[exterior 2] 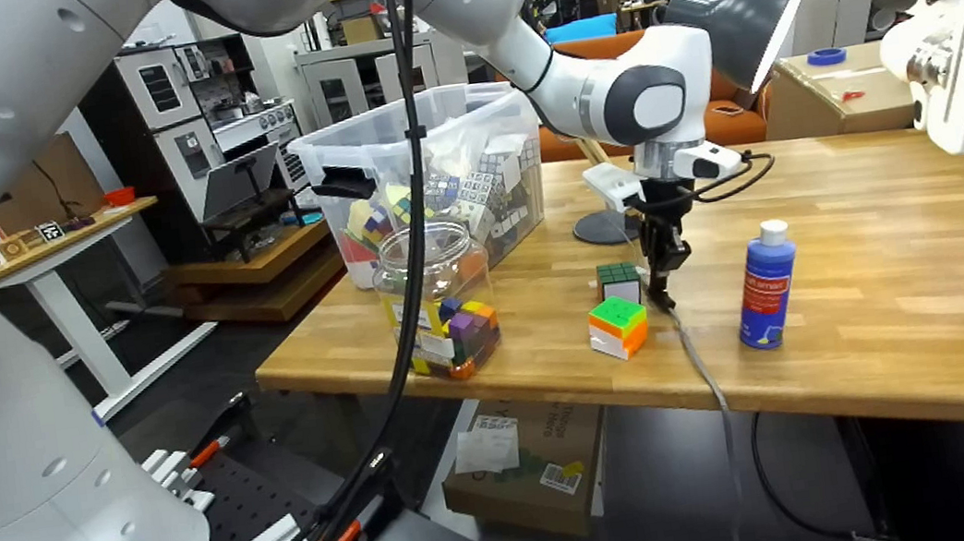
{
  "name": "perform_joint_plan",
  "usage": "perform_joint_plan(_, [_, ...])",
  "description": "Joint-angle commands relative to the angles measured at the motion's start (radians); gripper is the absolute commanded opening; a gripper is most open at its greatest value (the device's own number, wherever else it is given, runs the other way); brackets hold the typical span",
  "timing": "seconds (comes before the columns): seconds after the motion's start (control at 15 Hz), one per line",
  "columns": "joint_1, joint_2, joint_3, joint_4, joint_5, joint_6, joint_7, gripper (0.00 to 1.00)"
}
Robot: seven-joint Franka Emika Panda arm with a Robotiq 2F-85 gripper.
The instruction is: Turn on the lamp
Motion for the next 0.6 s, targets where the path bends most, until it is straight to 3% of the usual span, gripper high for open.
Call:
perform_joint_plan(0.0, [-0.012, 0.028, 0.02, 0.055, 0.026, -0.041, -0.039, 0.0])
perform_joint_plan(0.53, [-0.008, 0.017, 0.012, 0.067, 0.014, -0.029, -0.053, 0.0])
